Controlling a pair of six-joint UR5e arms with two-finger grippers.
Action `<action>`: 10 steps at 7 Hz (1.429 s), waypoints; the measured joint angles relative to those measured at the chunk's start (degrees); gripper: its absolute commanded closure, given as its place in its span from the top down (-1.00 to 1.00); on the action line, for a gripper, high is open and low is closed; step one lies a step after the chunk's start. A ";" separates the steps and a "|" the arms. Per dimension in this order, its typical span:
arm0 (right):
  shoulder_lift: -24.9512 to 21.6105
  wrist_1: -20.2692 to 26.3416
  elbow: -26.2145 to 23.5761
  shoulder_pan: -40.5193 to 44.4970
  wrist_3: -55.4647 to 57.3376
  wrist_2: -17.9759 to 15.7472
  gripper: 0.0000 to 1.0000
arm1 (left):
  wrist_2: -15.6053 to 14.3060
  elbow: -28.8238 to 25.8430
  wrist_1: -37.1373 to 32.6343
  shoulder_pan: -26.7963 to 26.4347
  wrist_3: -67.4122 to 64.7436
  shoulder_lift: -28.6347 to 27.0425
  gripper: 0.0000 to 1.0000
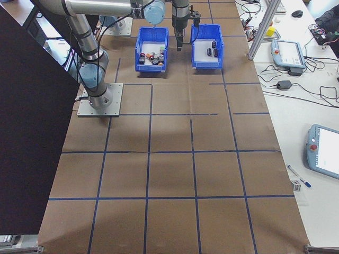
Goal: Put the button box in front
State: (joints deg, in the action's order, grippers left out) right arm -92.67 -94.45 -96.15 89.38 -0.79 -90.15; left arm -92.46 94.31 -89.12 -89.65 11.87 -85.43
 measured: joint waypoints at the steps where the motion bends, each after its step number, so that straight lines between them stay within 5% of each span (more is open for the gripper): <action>1: 0.00 0.02 0.00 0.00 0.00 -0.02 1.00 | 0.00 0.00 0.00 0.00 0.00 0.00 0.99; 7: 0.31 0.00 0.58 0.11 -1.67 -0.51 1.00 | 0.16 -0.04 0.00 -0.17 -0.54 0.22 0.99; 10: 4.32 -0.72 3.29 1.77 -16.99 -0.02 1.00 | -0.08 1.50 -0.10 -0.30 -6.73 1.08 0.99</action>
State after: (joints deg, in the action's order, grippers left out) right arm -88.35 -95.17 -92.86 91.15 -17.78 -90.16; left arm -92.53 95.80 -89.22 -89.94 5.13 -84.35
